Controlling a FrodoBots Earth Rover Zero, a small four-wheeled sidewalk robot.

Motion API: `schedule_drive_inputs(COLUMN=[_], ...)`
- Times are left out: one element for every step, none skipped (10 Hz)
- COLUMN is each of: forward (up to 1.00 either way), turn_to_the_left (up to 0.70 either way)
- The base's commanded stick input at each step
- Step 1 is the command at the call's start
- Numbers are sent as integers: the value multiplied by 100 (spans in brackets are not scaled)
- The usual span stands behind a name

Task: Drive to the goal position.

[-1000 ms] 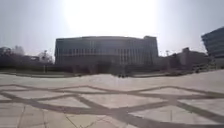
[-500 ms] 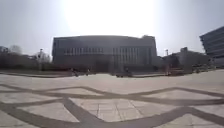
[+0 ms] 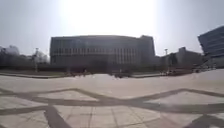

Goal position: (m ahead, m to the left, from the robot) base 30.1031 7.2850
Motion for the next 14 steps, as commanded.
schedule_drive_inputs(forward=[100,100,100,100,100,100,100,100,100,100,100,100,100,100], turn_to_the_left=[0,0,0,0,0,0,0,0,25,40,40,40,40,39])
